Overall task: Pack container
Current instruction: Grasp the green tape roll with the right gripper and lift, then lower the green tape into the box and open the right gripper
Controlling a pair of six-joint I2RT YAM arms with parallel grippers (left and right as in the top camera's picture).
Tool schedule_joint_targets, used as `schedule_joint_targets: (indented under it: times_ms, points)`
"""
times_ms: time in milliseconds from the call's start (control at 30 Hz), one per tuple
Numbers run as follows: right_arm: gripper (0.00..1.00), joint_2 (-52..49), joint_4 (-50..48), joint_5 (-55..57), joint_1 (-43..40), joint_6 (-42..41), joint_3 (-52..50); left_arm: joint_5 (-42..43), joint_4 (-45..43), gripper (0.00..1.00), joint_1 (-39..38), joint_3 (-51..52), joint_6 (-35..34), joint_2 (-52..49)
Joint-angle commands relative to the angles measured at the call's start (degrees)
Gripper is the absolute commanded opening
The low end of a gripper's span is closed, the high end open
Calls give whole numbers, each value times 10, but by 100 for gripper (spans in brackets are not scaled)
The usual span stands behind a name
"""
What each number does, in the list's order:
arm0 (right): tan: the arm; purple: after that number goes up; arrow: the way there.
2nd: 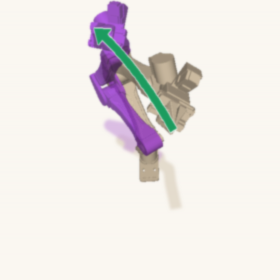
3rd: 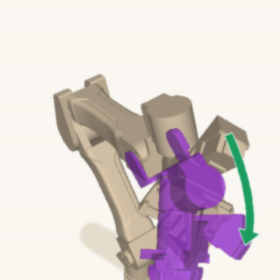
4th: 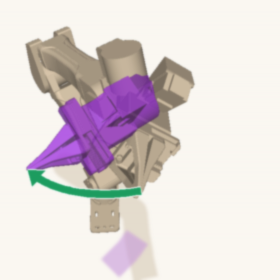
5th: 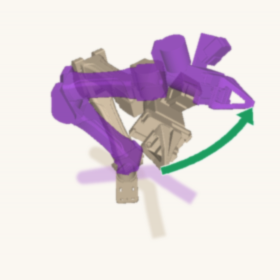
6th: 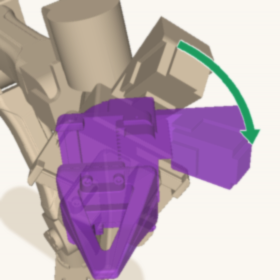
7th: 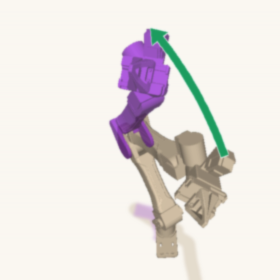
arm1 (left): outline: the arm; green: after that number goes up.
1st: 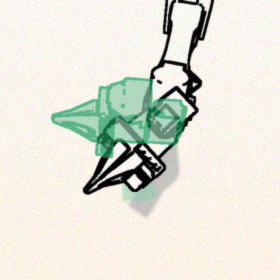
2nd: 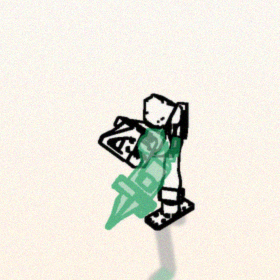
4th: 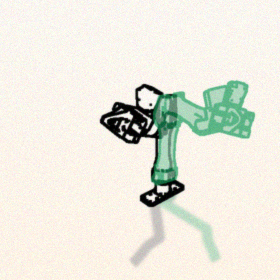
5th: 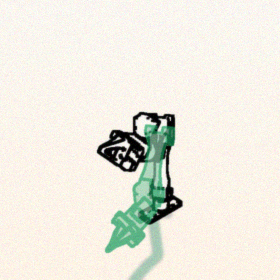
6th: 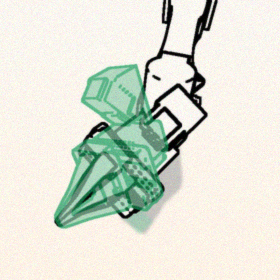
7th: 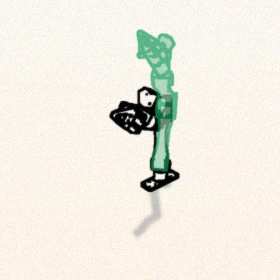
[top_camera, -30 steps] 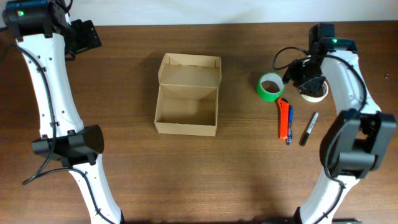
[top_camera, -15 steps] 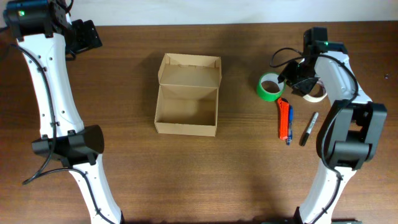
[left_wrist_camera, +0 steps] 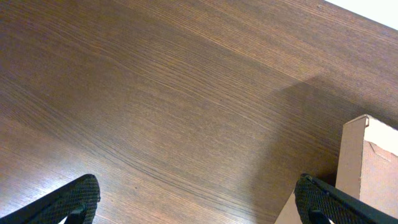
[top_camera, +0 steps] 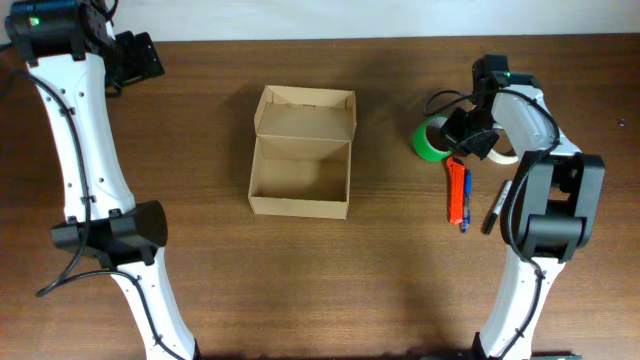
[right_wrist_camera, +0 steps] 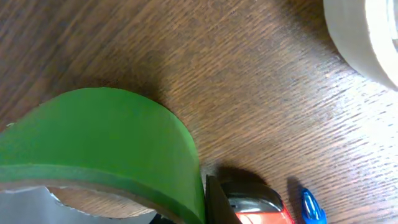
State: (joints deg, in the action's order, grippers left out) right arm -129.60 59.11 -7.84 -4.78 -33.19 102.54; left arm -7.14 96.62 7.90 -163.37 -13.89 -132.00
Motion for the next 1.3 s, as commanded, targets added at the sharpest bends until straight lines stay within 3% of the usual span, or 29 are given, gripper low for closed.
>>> schedule_joint_targets:
  times_ms: [0,167,333,567,900,1267]
  points:
    - [4,-6,18,0,4,11,18,-4,0,100,1,2,7,1]
    - [4,23,71,-12,12,88,68,-4,0,100,2,2,7,1]
    - [4,95,163,7,49,139,205,-4,0,100,2,2,7,1]
    - [4,148,229,46,155,193,348,-4,0,100,2,2,7,1]
    - [4,121,200,89,359,270,328,-4,0,100,2,2,7,1]
    - [4,7,157,101,420,300,325,-4,0,100,2,2,7,1]
